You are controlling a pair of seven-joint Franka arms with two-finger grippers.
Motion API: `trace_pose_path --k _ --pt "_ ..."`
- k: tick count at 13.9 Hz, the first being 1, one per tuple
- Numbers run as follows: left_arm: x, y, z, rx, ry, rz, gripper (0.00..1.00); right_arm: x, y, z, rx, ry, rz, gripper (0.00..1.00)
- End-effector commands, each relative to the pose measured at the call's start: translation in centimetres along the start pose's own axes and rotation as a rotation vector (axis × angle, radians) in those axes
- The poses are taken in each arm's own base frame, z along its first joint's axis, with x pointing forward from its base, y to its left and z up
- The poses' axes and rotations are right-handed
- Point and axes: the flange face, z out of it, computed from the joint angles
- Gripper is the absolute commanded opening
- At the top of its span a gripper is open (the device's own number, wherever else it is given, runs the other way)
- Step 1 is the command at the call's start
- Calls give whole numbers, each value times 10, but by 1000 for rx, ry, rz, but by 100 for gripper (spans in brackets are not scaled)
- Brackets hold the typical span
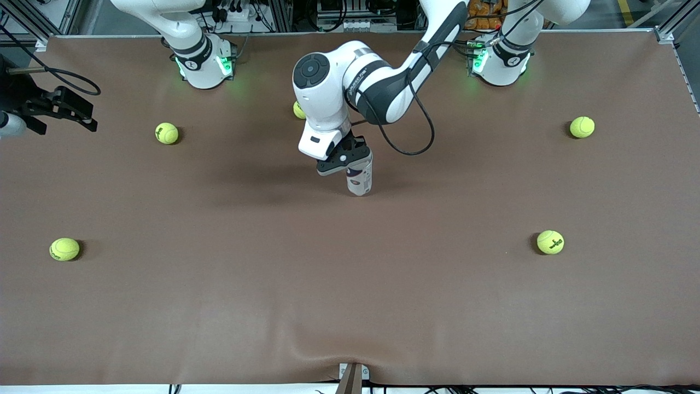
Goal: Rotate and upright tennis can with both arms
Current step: 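Set the can upright on the table and open the left gripper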
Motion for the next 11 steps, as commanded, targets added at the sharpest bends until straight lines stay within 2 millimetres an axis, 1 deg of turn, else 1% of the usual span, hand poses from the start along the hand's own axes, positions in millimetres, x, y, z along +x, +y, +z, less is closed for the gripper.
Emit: trace_pose_path --k 1,5,6,8,10,11 --pt "3 3 0 -5 21 8 9 -10 0 -5 15 1 -9 100" --pt "3 7 5 -17 25 8 13 -11 0 -5 15 -6 -9 100" --pt "3 7 5 -17 25 8 17 -11 -1 -4 15 -9 -11 100" --pt "3 7 4 -19 24 7 31 -11 -1 -4 15 -11 -11 100" --pt "5 5 -2 -26 29 -5 93 -12 -3 -3 15 -14 -14 100" --pt "5 5 -7 -31 32 -6 100 -12 -3 -3 15 -14 -15 100"
